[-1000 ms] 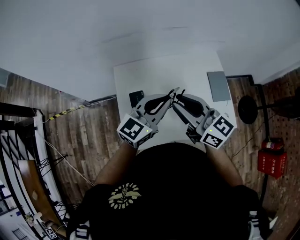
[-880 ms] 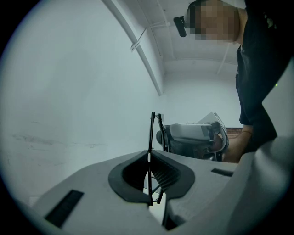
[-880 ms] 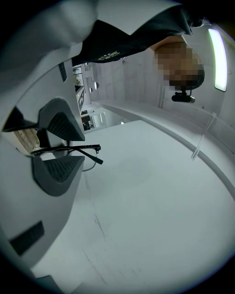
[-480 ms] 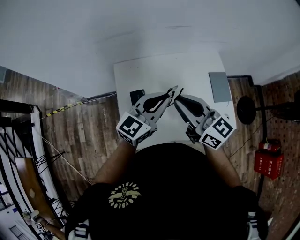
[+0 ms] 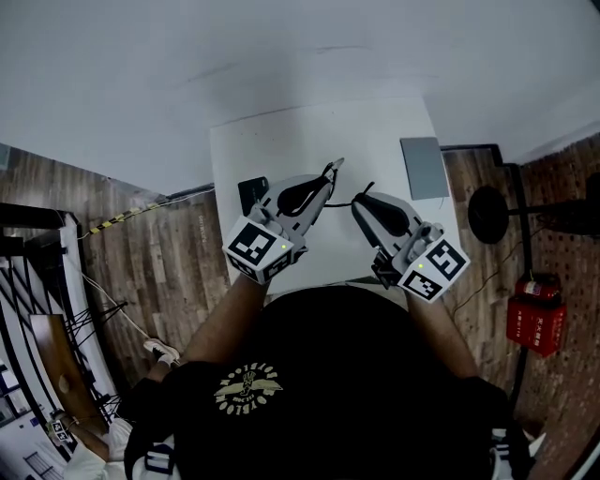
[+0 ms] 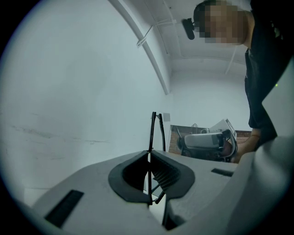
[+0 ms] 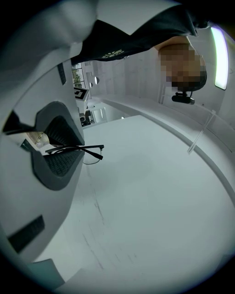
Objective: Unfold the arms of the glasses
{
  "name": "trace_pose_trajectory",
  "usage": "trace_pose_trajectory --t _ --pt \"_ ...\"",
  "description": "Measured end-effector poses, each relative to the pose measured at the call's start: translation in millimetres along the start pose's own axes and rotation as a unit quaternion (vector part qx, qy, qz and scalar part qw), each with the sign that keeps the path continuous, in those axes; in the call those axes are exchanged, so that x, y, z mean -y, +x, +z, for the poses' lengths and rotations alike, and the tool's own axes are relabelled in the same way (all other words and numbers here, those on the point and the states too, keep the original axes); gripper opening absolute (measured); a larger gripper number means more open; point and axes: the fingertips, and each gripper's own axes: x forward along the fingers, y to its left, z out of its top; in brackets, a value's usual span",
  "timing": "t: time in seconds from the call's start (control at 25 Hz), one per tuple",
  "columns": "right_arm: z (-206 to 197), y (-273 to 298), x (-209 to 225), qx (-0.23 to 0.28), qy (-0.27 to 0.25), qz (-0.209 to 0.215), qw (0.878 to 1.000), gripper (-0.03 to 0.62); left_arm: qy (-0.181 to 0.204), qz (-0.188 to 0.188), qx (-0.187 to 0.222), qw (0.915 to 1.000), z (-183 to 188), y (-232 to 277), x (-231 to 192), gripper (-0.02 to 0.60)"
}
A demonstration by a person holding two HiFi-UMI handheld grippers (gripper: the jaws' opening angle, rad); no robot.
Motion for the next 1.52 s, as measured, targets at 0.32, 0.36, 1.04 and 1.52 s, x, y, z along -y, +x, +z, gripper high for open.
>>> trace_pose_trajectory --t 0.32,0.36,1.04,1.52 --pt "18.2 -75.5 46.1 0.009 0.006 0.000 1.000 0.028 0.011 0.033 -0.001 0.9994 4.1 63.1 35.1 0.023" --pt "20.6 -85.4 51.8 0.011 0.006 0.003 1.000 0.028 0.014 0.039 0.000 0.9991 4.7 70.7 40.9 0.023" --pt "26.2 -130.5 66.6 0.000 0.000 0.119 0.993 0.025 0.028 0.184 0.067 0.9802 32.9 66.5 68.0 0.023" --pt "8.5 -141.6 59.4 -0.013 0.007 0.197 0.980 0.025 -0.008 0.272 0.103 0.9566 36.0 29.7 82.4 0.023"
